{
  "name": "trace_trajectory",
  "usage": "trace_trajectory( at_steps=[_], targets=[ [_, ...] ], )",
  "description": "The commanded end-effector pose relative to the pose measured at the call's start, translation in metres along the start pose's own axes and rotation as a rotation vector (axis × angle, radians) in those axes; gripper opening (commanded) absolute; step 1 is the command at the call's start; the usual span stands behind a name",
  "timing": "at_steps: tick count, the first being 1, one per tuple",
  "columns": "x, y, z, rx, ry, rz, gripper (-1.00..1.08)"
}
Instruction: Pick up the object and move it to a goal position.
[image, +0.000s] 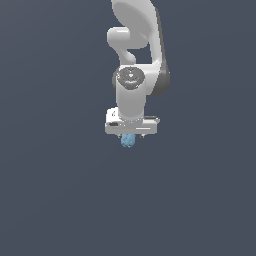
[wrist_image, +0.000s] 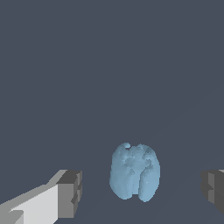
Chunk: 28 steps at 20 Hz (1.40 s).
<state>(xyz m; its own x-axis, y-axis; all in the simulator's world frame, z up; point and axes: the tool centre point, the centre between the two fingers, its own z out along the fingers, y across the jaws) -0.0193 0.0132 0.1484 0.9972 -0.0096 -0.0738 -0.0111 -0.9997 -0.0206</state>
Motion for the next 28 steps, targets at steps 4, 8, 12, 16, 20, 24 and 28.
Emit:
trace_trajectory(
  at_steps=[4, 8, 12, 16, 20, 24, 28],
  targets=[
    [0.0, 0.0, 0.0, 0.002, 0.0, 0.005, 1.0],
    [-0.004, 0.002, 0.006, 0.0, 0.006, 0.013, 1.0],
    [-0.011, 0.004, 0.016, -0.003, 0.017, 0.028, 1.0],
    [-0.021, 0.007, 0.029, -0.008, 0.033, 0.048, 1.0],
    [-0.033, 0.011, 0.043, -0.012, 0.051, 0.071, 1.0],
    [-0.043, 0.013, 0.053, -0.015, 0.064, 0.087, 1.0],
    [-0.049, 0.015, 0.059, -0.016, 0.072, 0.096, 1.0]
  ],
)
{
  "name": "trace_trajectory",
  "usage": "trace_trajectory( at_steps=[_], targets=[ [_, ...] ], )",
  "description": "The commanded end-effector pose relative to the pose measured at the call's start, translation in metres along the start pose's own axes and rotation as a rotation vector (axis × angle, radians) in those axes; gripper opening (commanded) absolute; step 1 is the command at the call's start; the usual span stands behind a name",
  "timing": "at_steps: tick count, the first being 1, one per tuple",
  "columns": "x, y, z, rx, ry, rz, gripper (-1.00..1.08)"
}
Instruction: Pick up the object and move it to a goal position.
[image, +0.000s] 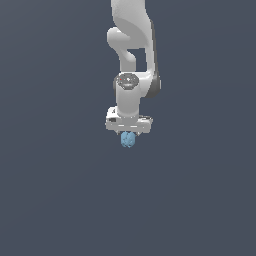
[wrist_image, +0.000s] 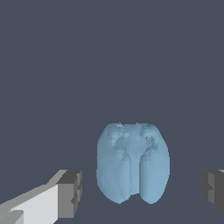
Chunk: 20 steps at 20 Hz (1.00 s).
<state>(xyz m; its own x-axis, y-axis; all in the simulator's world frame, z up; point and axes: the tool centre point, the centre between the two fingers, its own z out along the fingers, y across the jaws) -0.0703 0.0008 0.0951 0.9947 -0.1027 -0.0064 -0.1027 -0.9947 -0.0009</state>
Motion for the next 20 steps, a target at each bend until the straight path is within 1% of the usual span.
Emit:
trace_trajectory(
  at_steps=[1, 9, 20],
  targets=[
    [-0.003, 0.001, 0.003, -0.001, 0.005, 0.005, 1.0],
    [-0.004, 0.001, 0.008, -0.001, 0.005, 0.006, 1.0],
    [-0.005, 0.001, 0.051, -0.001, 0.006, 0.007, 1.0]
  ],
)
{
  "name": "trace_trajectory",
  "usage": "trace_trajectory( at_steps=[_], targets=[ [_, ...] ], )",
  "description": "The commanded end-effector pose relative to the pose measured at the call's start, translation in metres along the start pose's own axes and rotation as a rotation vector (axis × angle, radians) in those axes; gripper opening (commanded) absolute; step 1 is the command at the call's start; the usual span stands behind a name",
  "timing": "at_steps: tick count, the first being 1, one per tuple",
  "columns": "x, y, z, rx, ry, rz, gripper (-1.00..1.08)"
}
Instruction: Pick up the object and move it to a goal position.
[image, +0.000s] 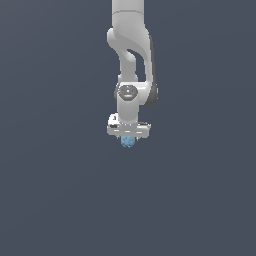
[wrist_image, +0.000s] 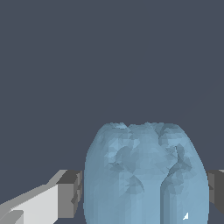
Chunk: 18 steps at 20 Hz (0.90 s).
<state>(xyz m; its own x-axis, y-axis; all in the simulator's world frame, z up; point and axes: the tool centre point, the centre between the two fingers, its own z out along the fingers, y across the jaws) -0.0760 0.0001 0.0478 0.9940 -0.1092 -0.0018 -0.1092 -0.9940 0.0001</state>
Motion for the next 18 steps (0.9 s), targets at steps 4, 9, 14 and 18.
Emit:
trace_trajectory(
  at_steps=[4, 9, 14, 18],
  targets=[
    [0.0008, 0.0001, 0.0062, 0.0, 0.002, 0.0, -1.0],
    [0.0008, 0.0001, 0.0062, 0.0, 0.002, 0.0, -1.0],
    [0.0012, -0.0002, 0.0051, 0.0, 0.003, 0.0, -1.0],
    [0.0018, -0.0006, 0.0005, 0.0, 0.003, 0.0, -1.0]
  ],
)
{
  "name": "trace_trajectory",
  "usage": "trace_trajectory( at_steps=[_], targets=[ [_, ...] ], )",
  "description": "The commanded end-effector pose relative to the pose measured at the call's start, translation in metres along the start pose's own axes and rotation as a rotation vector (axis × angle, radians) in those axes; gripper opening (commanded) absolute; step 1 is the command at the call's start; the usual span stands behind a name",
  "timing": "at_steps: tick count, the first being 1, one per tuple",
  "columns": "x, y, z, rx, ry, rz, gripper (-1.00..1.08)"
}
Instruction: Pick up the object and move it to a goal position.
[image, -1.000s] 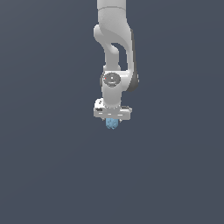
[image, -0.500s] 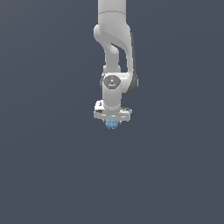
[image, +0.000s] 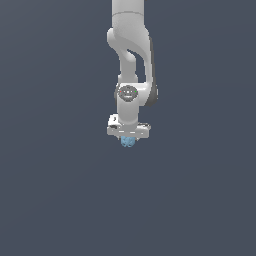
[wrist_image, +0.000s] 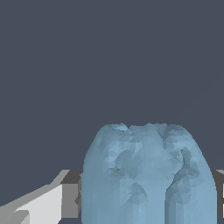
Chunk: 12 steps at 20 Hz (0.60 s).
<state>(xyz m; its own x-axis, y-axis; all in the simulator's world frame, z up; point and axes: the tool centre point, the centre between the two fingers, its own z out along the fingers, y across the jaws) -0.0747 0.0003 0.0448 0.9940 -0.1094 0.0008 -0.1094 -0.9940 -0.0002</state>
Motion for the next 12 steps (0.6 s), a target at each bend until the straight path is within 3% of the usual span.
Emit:
trace_trajectory(
  at_steps=[1, 12],
  targets=[
    [0.001, 0.0, -0.005, 0.0, 0.001, 0.0, -1.0],
    [0.01, -0.005, -0.07, 0.0, 0.001, 0.0, -1.0]
  ],
)
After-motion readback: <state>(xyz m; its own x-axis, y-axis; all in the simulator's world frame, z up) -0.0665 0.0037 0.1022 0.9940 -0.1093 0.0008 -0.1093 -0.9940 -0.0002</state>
